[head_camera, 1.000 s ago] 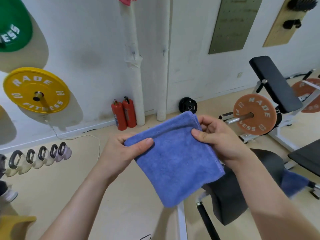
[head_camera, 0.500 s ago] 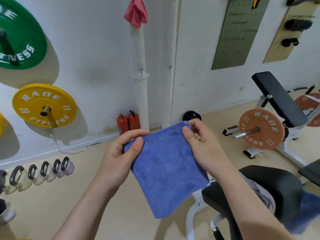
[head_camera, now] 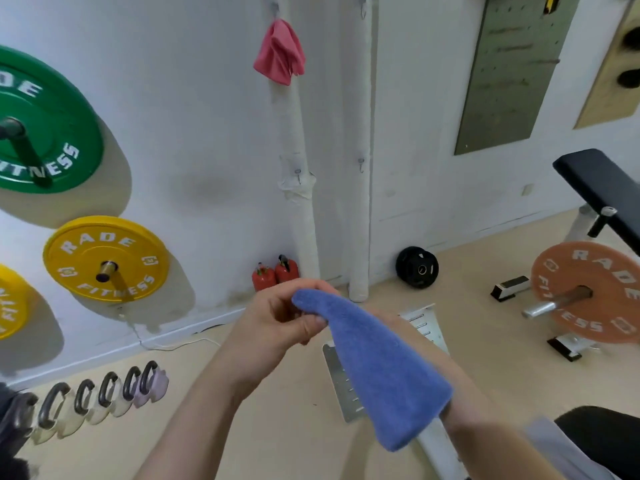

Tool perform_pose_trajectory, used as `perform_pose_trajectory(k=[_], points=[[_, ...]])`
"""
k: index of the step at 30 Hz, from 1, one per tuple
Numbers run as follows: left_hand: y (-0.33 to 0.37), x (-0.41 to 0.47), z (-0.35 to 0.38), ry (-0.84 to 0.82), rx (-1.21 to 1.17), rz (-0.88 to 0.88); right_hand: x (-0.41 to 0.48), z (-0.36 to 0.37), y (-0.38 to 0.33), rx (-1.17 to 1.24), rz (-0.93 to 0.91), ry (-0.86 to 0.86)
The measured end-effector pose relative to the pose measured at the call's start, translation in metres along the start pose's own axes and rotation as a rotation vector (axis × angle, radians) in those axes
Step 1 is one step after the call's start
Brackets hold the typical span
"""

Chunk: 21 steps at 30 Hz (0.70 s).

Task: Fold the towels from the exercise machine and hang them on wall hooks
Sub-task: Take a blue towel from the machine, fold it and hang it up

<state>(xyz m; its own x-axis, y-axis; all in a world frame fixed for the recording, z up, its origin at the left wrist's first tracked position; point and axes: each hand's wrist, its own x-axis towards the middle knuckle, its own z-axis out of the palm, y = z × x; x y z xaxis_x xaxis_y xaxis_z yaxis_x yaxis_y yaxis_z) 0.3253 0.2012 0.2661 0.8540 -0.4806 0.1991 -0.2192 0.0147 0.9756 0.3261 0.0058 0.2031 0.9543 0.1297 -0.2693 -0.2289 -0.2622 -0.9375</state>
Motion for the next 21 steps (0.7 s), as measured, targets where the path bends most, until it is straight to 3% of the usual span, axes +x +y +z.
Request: perform_pose_trajectory(k=[2, 6, 9, 16, 21], points=[[-0.004, 0.033, -0.002, 0.03, 0.101, 0.001, 0.025, -0.012, -0.002, -0.049, -0.06, -0.009], [-0.009, 0.093, -0.012, 0.068, 0.258, 0.006, 0.057, -0.047, -0.048, 0.225, -0.282, 0.103], [-0.015, 0.131, -0.022, 0.101, 0.222, -0.023, 0.075, -0.064, -0.081, 0.275, -0.404, -0.057], [-0.045, 0.208, -0.055, 0.432, 0.232, -0.089, 0.175, -0.077, -0.1, 0.346, -0.28, -0.221], [-0.071, 0.263, -0.118, 0.241, 0.316, -0.202, 0.262, -0.075, -0.11, 0.303, -0.264, -0.257]])
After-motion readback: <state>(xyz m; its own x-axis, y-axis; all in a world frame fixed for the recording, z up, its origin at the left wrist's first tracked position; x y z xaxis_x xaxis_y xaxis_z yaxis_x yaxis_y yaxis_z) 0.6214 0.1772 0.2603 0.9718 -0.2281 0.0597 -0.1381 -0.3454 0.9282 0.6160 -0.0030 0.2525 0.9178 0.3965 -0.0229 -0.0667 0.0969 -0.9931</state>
